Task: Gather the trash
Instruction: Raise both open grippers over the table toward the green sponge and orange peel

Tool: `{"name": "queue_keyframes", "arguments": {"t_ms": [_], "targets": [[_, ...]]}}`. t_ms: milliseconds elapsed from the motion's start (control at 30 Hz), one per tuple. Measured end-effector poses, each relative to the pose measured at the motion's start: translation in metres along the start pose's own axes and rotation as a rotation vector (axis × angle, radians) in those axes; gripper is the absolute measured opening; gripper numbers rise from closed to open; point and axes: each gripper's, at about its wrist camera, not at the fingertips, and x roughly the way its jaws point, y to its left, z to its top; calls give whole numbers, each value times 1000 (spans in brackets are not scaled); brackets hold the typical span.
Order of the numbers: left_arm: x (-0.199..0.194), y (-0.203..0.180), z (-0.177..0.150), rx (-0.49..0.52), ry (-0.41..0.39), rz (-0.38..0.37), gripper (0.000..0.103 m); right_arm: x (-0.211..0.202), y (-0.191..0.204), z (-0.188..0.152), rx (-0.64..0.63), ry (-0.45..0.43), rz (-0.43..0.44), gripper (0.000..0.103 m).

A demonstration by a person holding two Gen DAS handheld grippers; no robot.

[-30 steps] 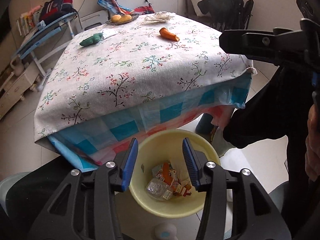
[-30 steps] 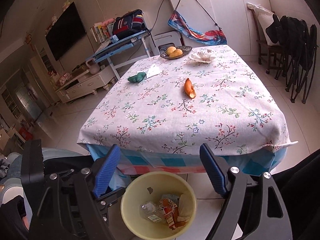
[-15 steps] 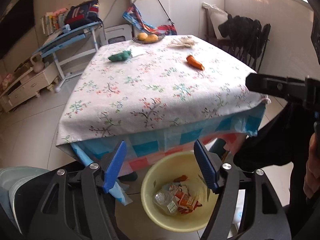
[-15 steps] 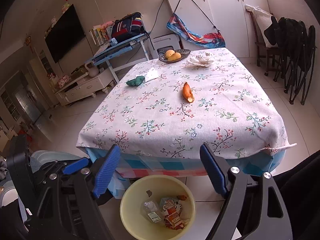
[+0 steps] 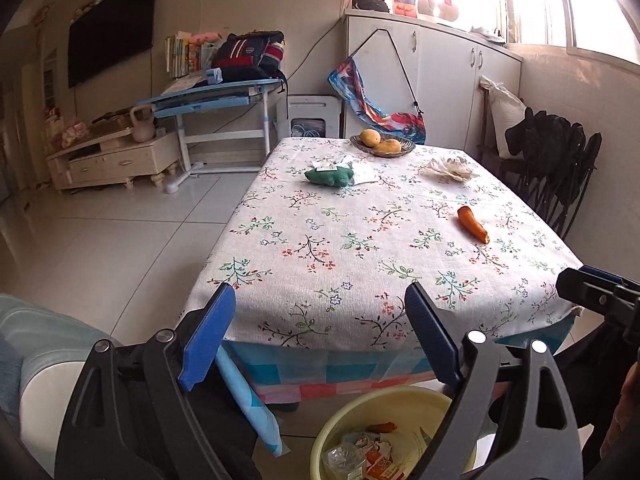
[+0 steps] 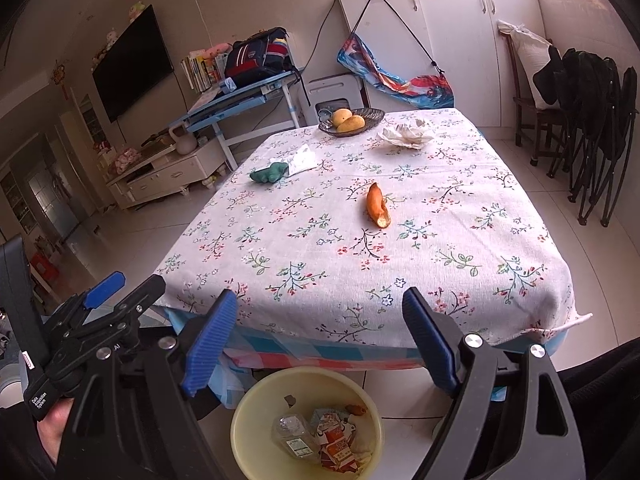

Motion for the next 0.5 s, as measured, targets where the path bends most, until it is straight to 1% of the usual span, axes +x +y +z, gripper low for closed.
{"name": "queue_keyframes", "arguments": {"t_ms": [267,500], "targets": [[11,-2,8,-3,-8,10,87,10,-2,13,-23,9,-15,81],[30,2,18,-17,25,33,89,30,-6,27,-56,43,-41,82]]}}
